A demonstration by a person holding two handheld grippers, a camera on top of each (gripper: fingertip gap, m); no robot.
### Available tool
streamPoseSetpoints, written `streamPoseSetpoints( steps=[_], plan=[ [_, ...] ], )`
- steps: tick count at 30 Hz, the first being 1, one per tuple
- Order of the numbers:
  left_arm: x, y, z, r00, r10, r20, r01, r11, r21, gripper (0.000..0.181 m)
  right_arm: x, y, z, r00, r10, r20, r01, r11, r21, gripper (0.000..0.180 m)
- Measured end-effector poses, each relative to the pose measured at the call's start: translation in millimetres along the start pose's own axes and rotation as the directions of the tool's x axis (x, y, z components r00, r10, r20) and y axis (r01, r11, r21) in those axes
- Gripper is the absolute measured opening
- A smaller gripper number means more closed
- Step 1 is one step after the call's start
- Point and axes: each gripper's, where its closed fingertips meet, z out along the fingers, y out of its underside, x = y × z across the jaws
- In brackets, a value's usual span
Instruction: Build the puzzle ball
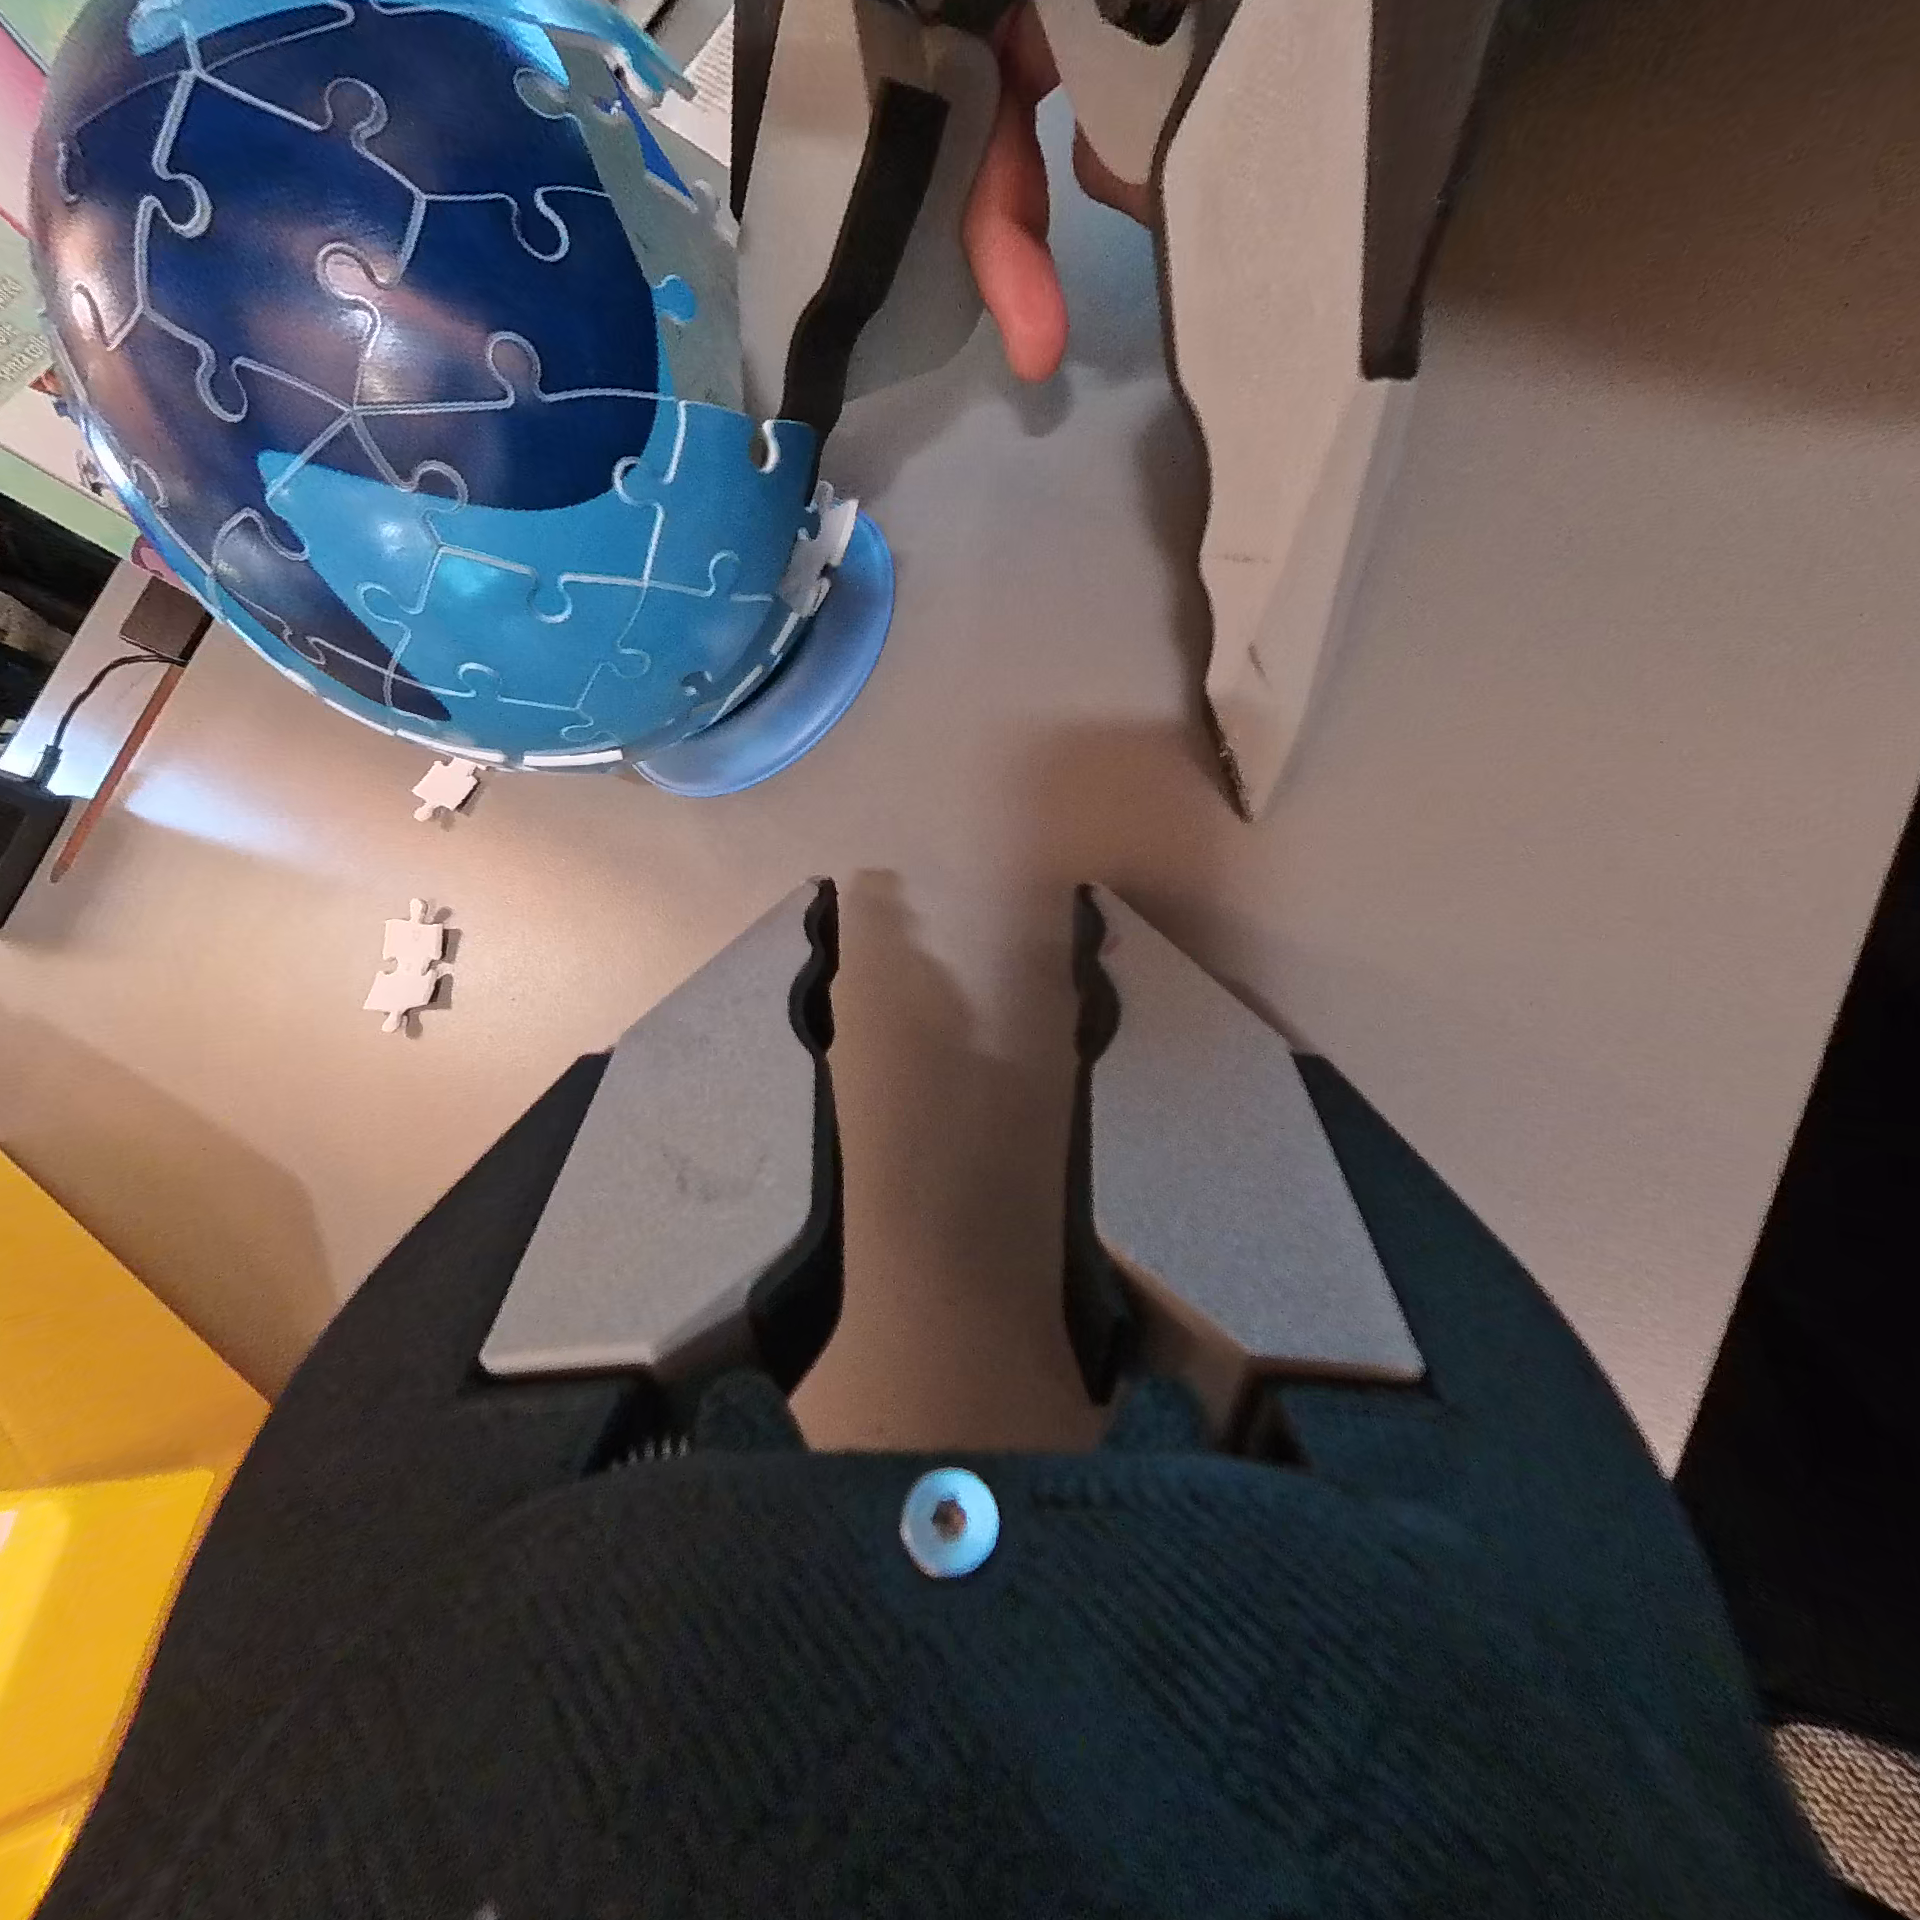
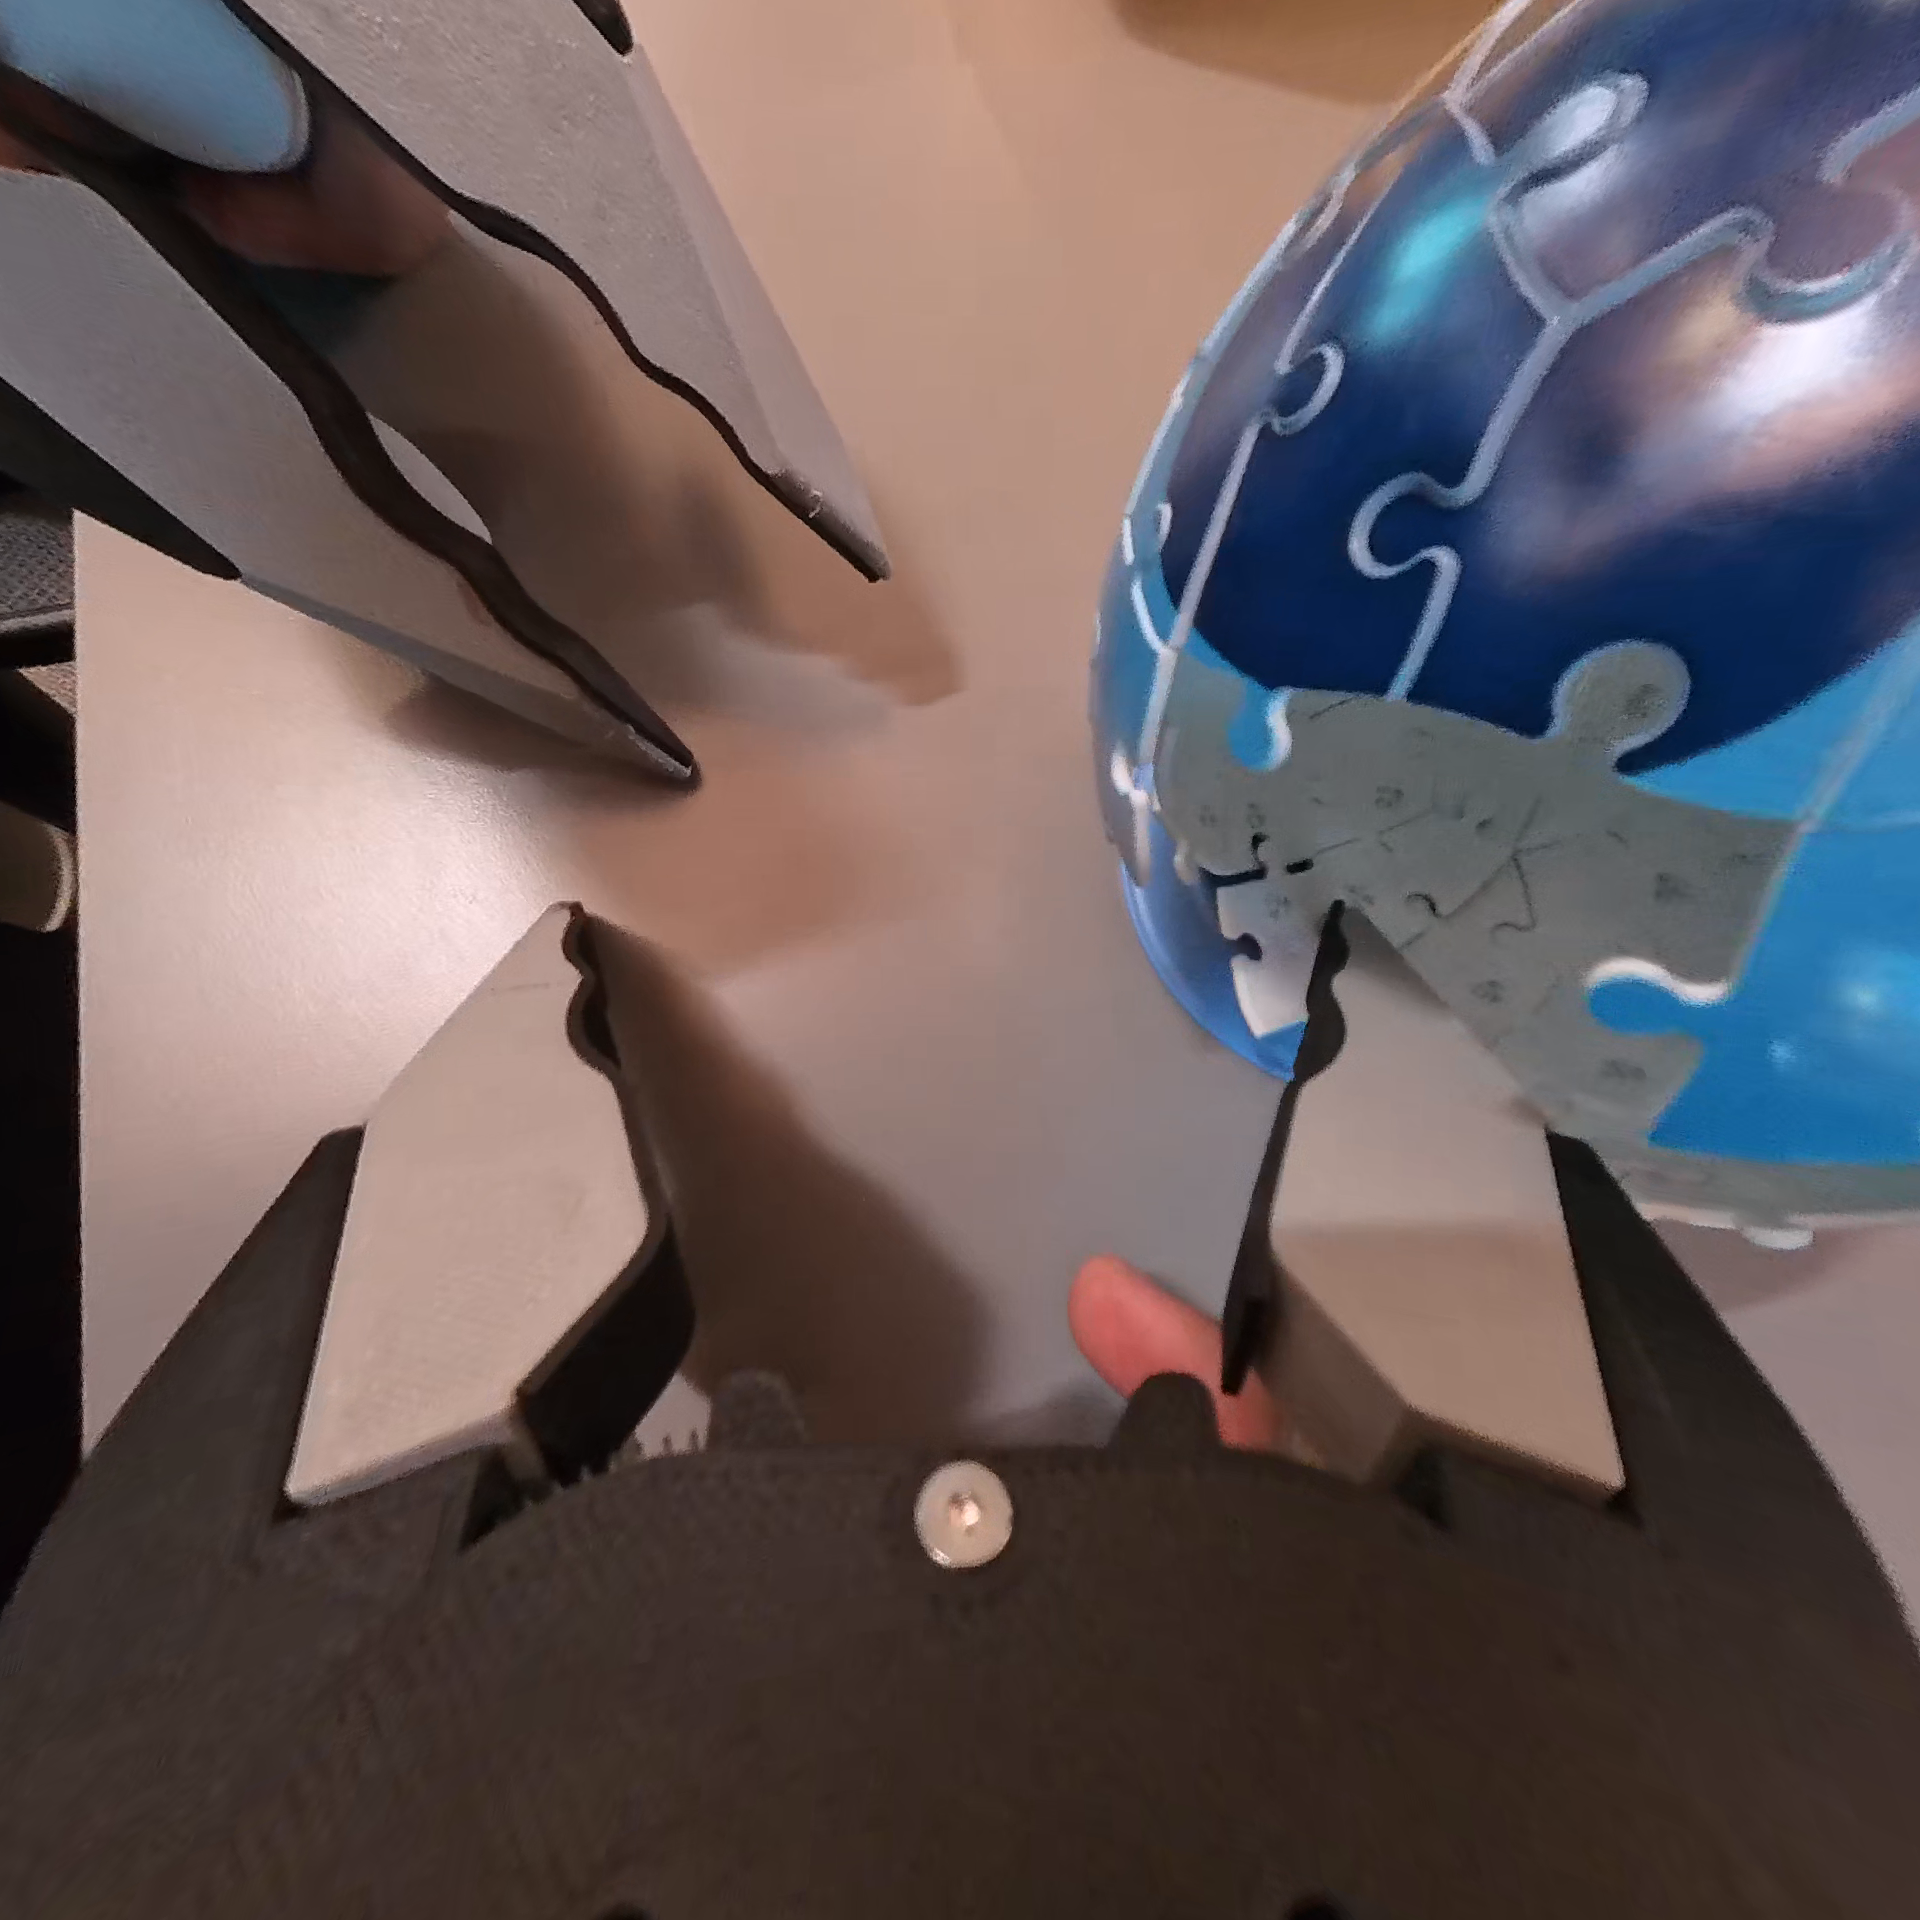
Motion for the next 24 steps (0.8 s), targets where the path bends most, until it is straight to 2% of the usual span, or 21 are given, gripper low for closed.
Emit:
streamPoseSetpoints(
  steps=[8,13,24],
  plan=[
    [0.7,-0.5,-0.2,1.000,0.006,0.002,-0.006,1.000,0.004,0.044,0.1,-4.1,-1.5,0.999,-0.048,-0.011,0.048,0.999,0.018,0.127],
    [0.9,-0.2,-0.4,1.000,0.008,0.001,-0.008,1.000,0.004,0.044,-4.5,-5.7,4.1,0.998,-0.046,0.049,0.044,0.998,0.033,0.127],
    [1.6,-1.4,-1.7,1.000,0.008,-0.002,-0.008,1.000,0.014,0.045,-2.7,-3.1,1.7,0.997,-0.056,0.062,0.054,0.998,0.033,0.126]
  ],
)
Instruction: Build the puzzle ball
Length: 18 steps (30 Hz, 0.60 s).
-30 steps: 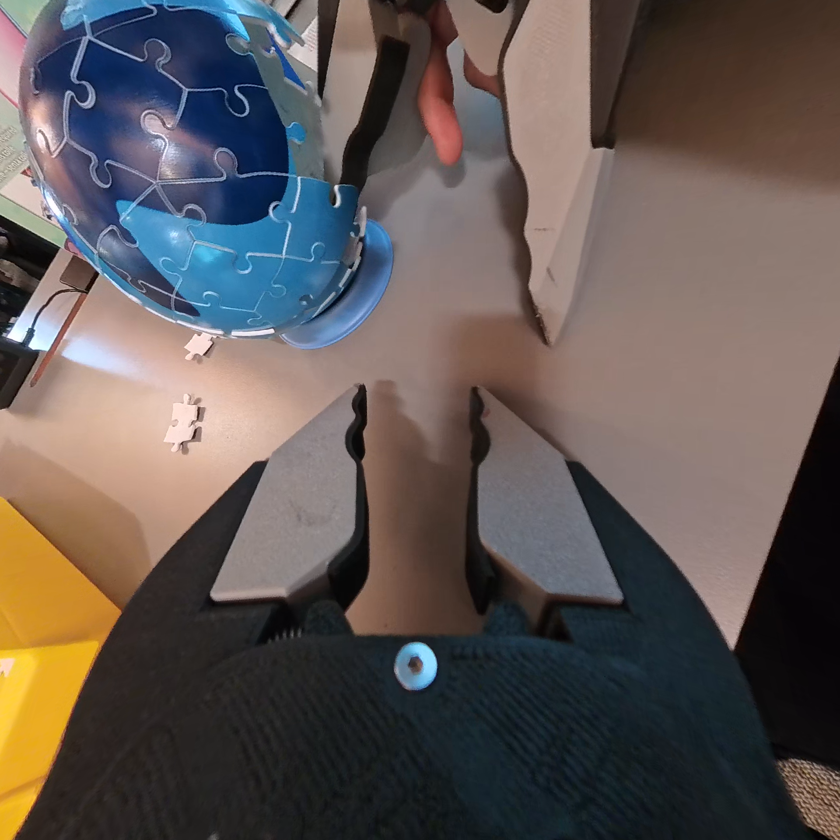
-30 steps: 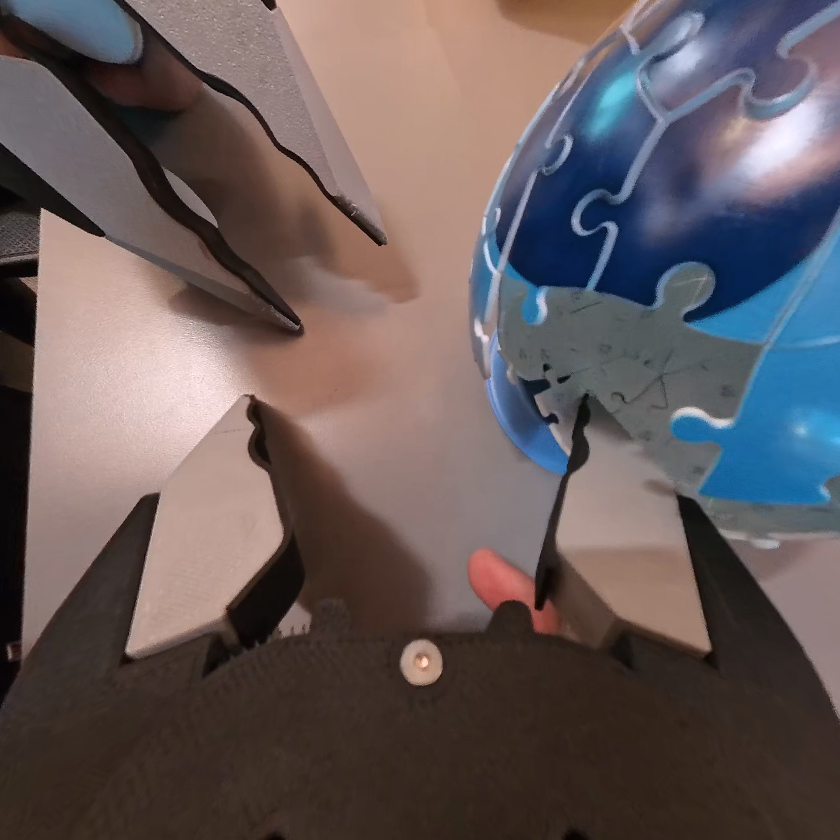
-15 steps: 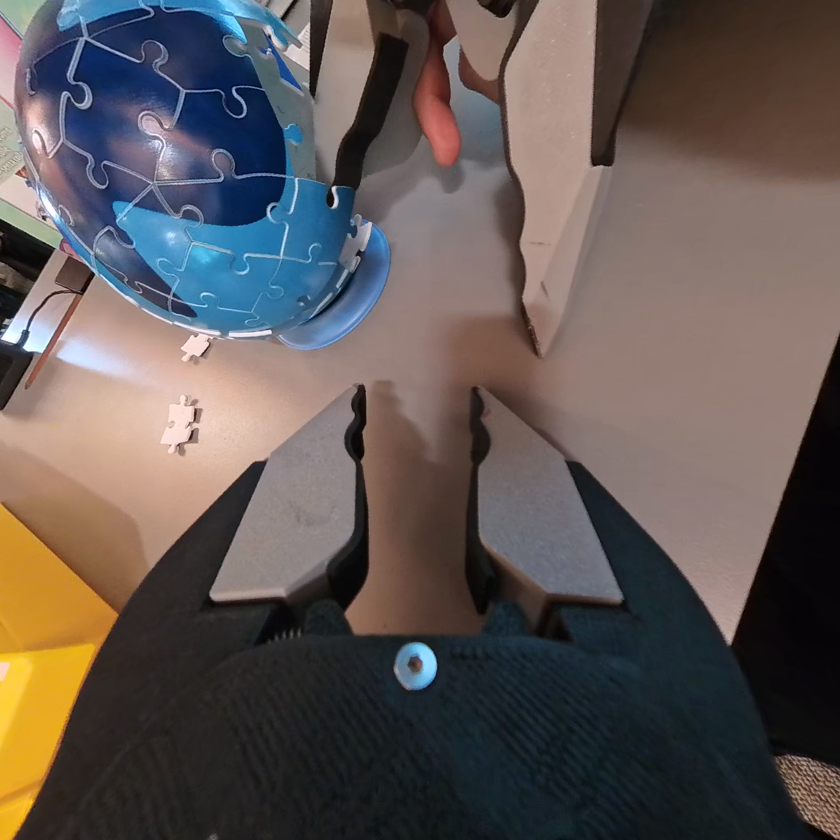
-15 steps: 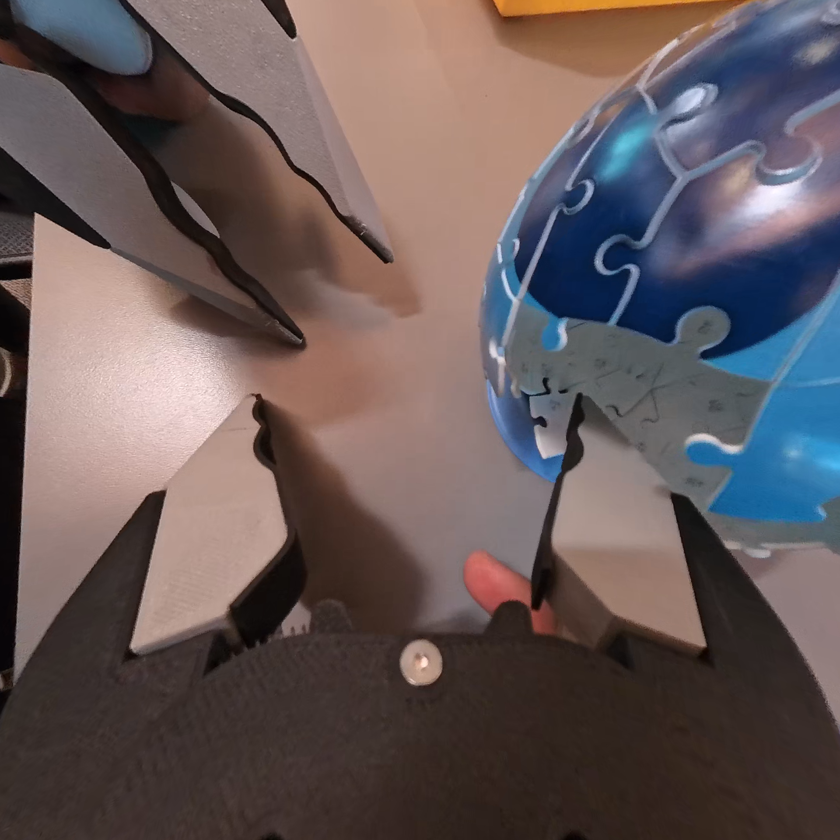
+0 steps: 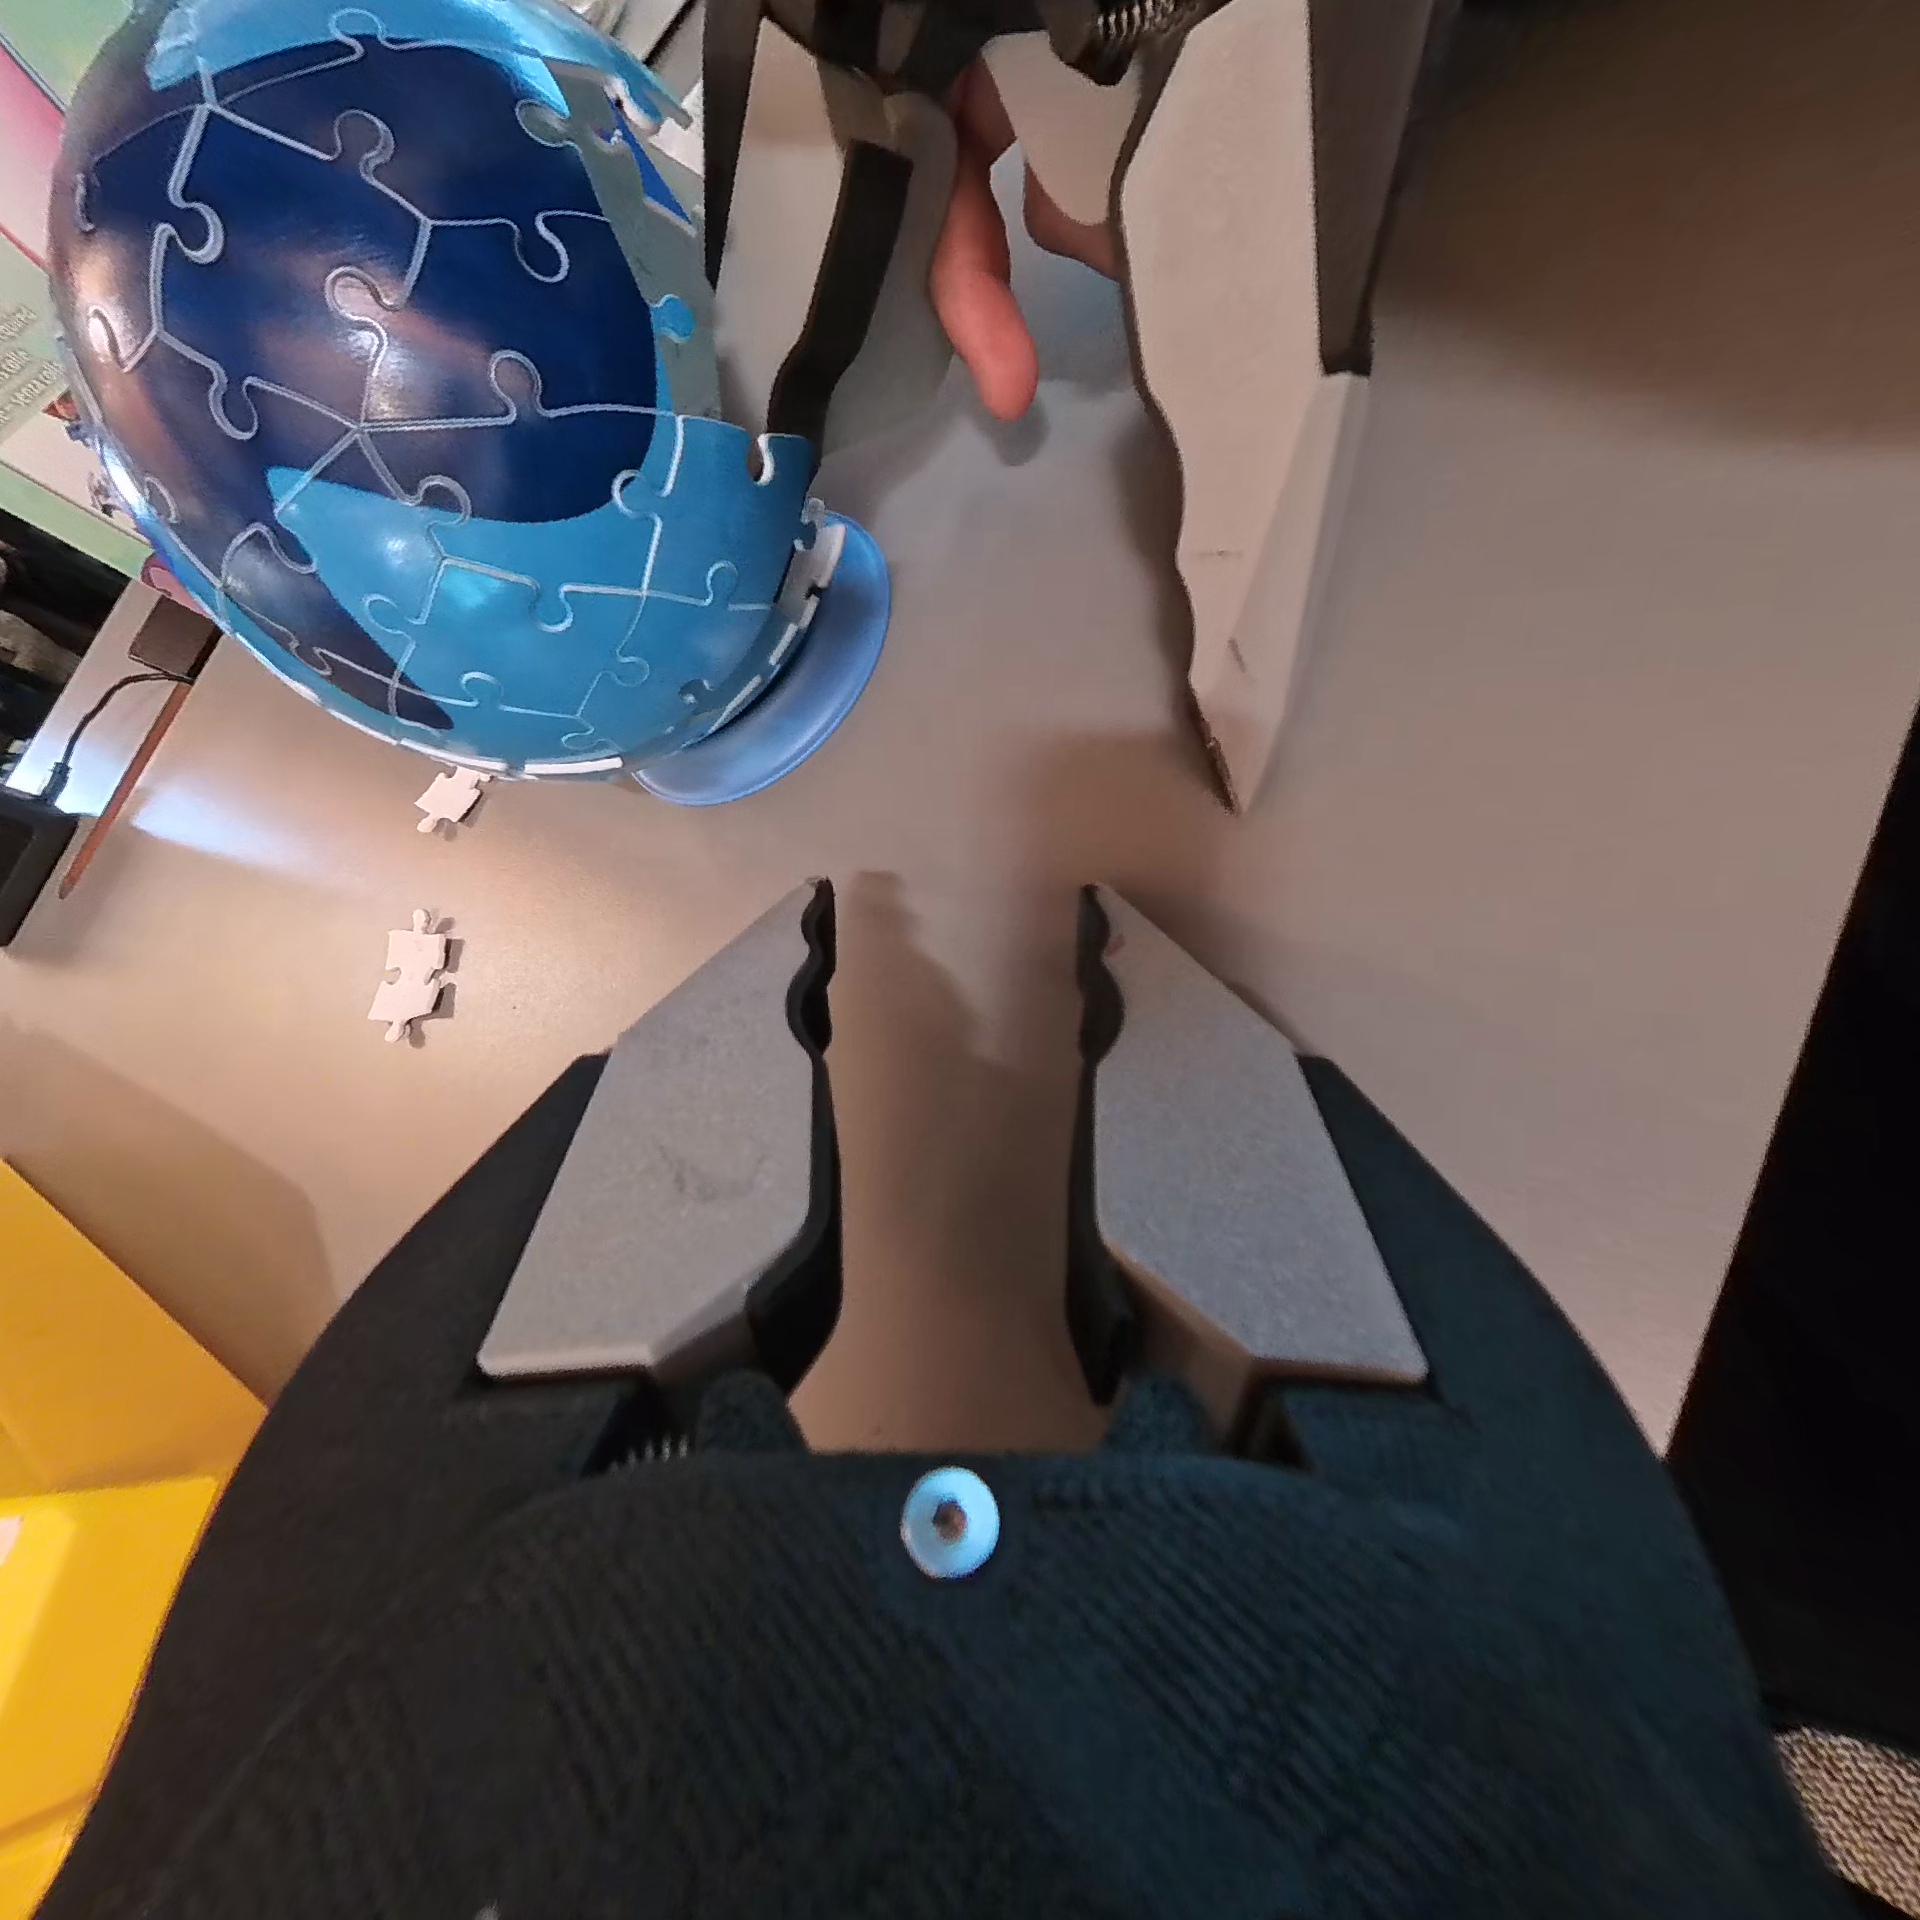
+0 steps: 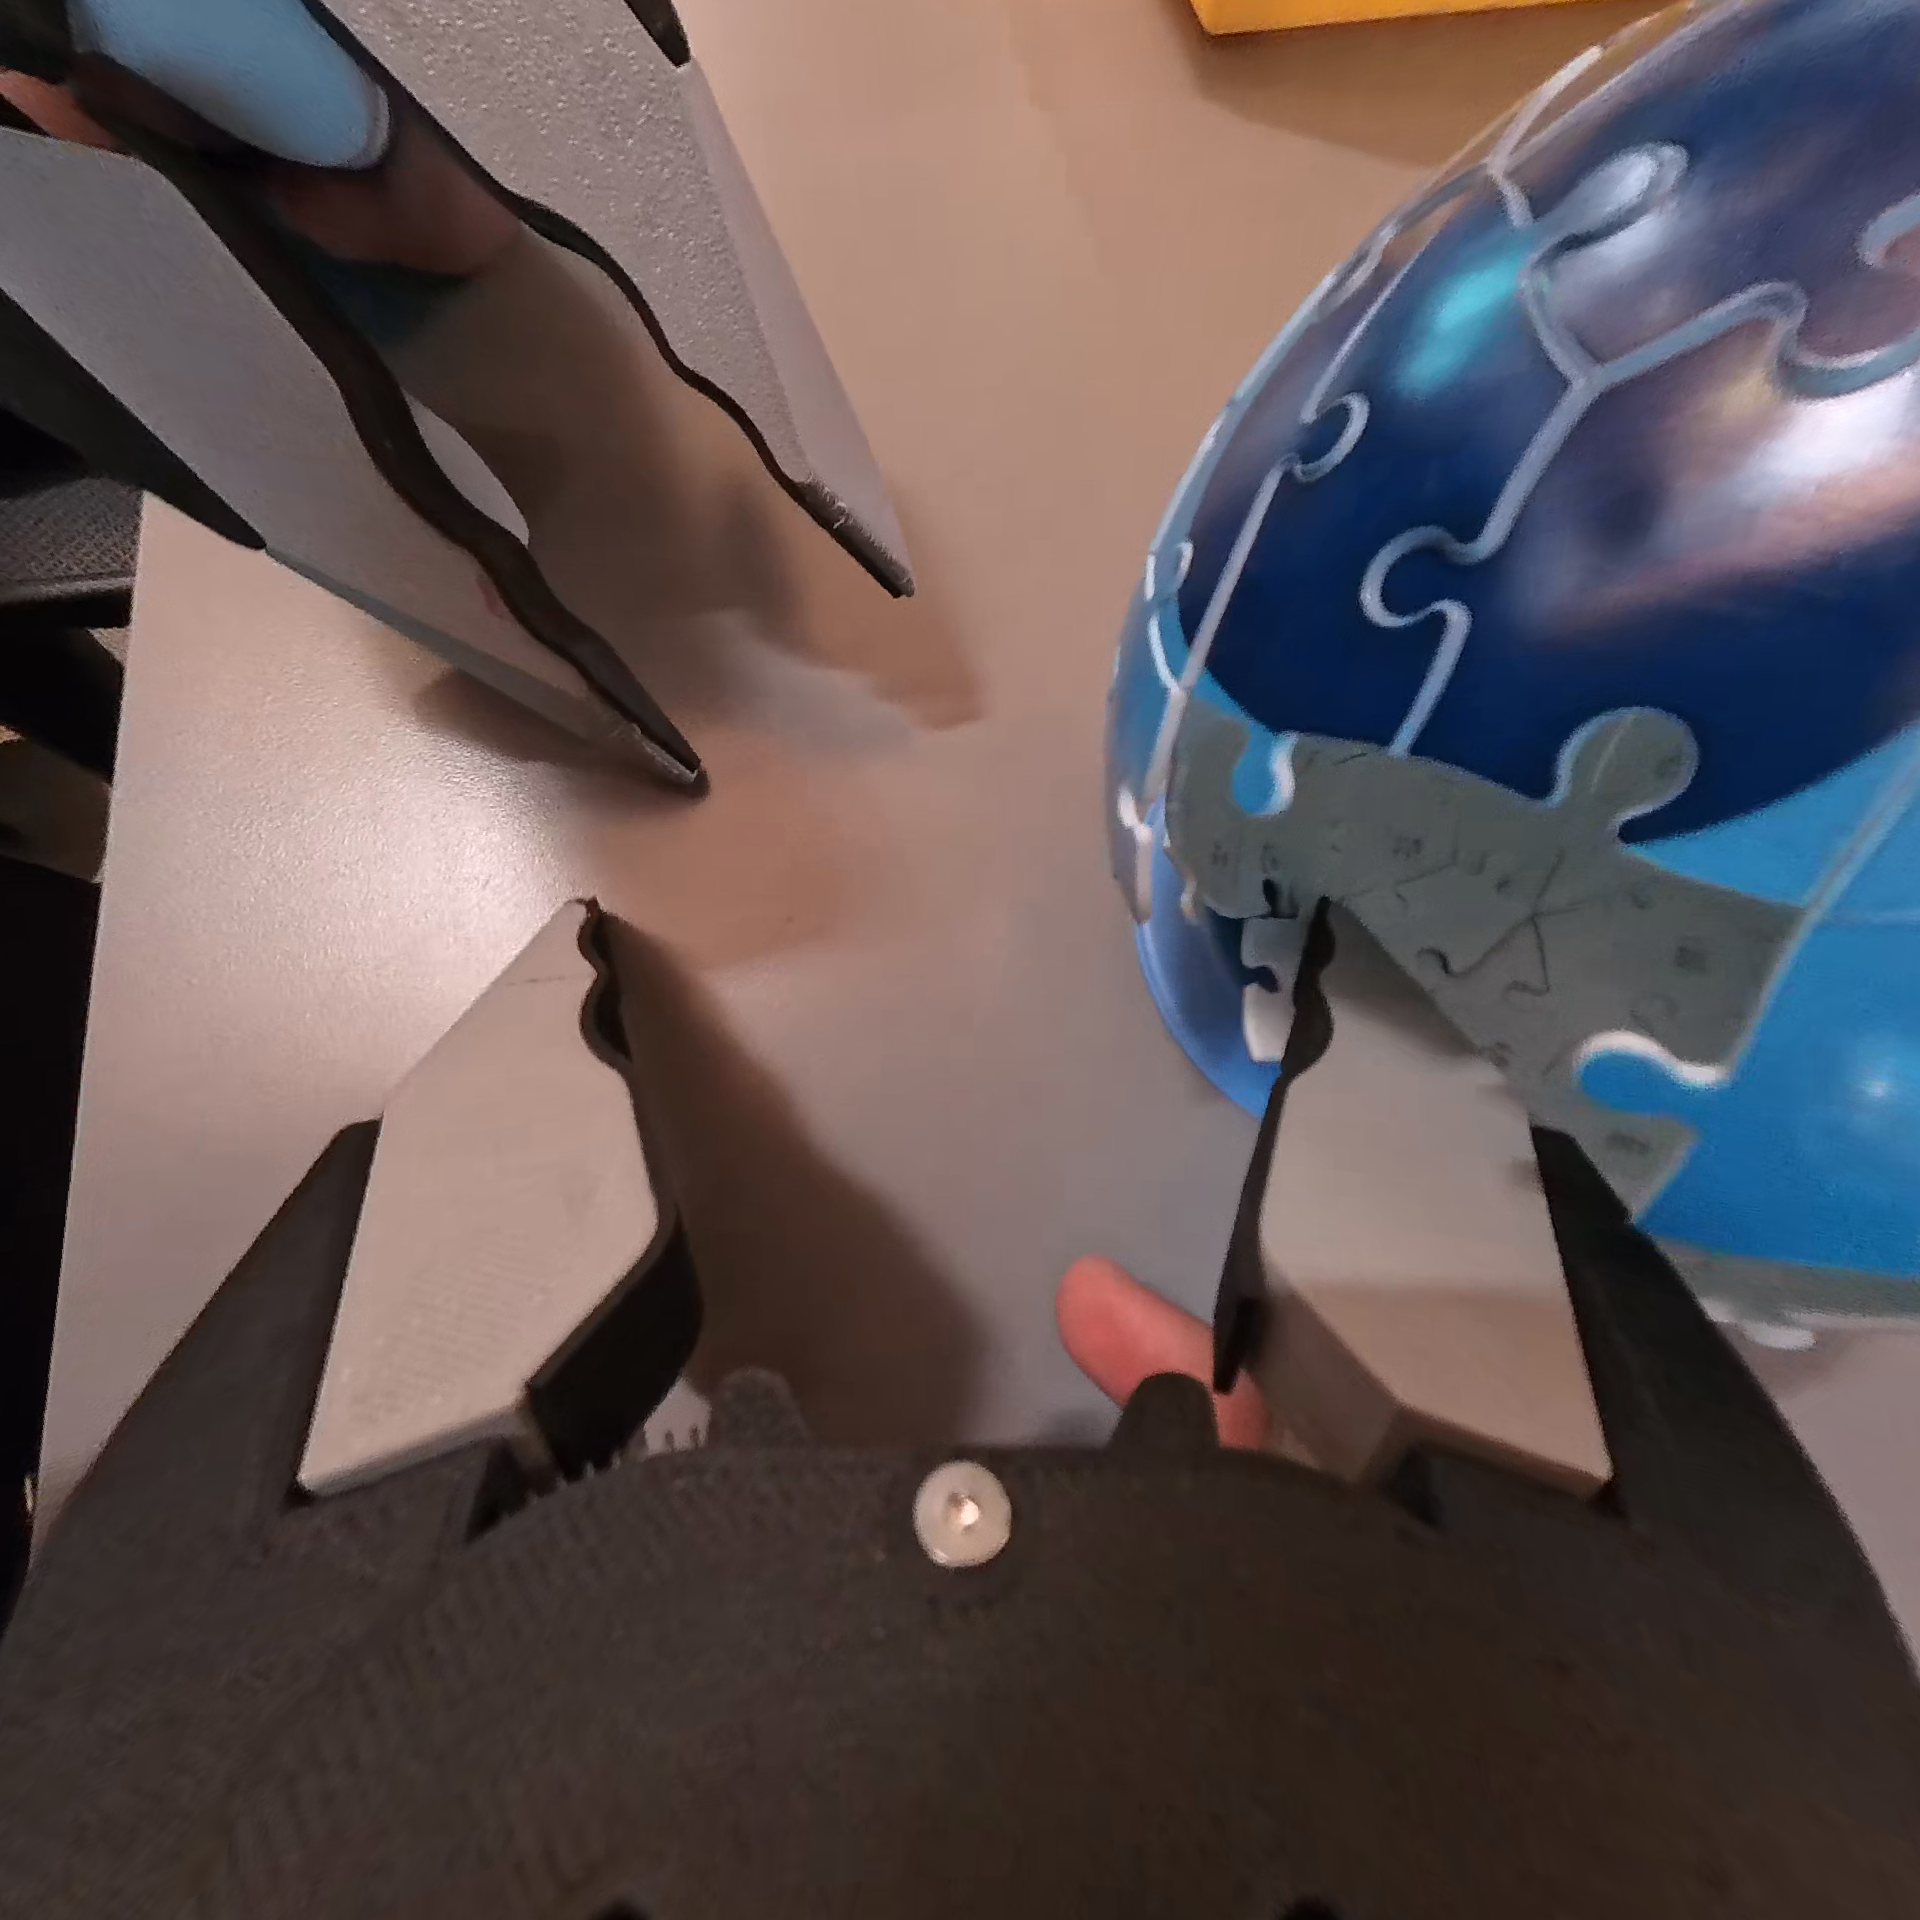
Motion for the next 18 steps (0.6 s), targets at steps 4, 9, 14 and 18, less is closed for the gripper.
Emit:
streamPoseSetpoints(
  steps=[4,9,14,18],
  plan=[
    [-0.3,0.4,1.0,1.000,0.001,-0.001,-0.001,1.000,-0.004,0.045,1.3,1.0,-2.0,1.000,-0.006,0.002,0.006,1.000,0.006,0.122],
    [-0.1,0.2,0.9,1.000,0.000,-0.001,0.000,1.000,-0.004,0.045,4.8,1.1,-3.2,1.000,-0.006,-0.010,0.006,1.000,0.017,0.120],
    [-0.1,0.8,0.6,1.000,0.001,-0.001,-0.001,1.000,-0.006,0.045,4.9,2.3,-4.6,0.999,-0.012,-0.036,0.013,1.000,0.016,0.123],
    [-0.4,0.6,0.5,1.000,0.001,0.000,-0.001,1.000,-0.004,0.045,8.2,0.0,-5.0,0.997,-0.026,-0.075,0.027,1.000,0.013,0.124]
  ],
)
